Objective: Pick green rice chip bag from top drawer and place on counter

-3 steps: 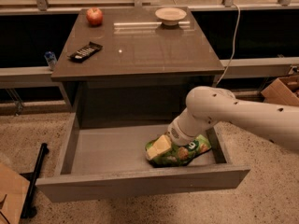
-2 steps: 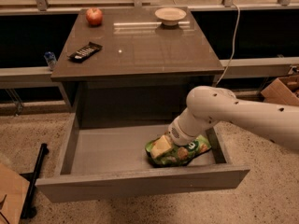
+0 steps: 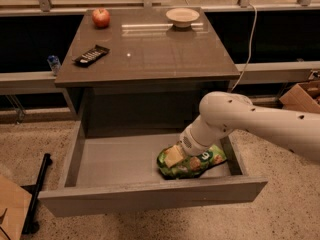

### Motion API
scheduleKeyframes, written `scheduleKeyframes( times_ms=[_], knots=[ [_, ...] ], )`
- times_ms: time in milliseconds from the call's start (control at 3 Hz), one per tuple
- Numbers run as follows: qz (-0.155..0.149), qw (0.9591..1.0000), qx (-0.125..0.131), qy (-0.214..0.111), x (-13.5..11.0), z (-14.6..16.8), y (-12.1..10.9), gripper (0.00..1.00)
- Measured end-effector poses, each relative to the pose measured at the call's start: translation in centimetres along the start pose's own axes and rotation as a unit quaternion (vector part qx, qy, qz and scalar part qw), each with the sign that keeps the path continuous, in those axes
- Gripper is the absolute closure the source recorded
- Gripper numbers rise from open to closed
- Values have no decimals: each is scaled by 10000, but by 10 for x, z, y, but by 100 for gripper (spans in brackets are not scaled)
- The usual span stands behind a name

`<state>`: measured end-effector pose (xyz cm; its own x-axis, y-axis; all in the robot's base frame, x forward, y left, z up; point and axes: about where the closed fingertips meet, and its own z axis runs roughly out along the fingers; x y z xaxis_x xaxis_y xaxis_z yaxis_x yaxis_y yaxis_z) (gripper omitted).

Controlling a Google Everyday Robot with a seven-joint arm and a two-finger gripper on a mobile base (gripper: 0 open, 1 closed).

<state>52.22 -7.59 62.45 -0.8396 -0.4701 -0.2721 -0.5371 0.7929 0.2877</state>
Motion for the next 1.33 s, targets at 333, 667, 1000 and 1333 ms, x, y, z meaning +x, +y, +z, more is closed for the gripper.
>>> scheduleKeyframes(
  times_ms=[333,667,1000,1333],
  knots=[
    [0,10000,0,0,0,-1,0,100],
    [0,10000,0,0,0,-2,0,100],
    [0,10000,0,-1,0,-2,0,100],
    [0,10000,0,0,0,-1,0,100]
  ],
)
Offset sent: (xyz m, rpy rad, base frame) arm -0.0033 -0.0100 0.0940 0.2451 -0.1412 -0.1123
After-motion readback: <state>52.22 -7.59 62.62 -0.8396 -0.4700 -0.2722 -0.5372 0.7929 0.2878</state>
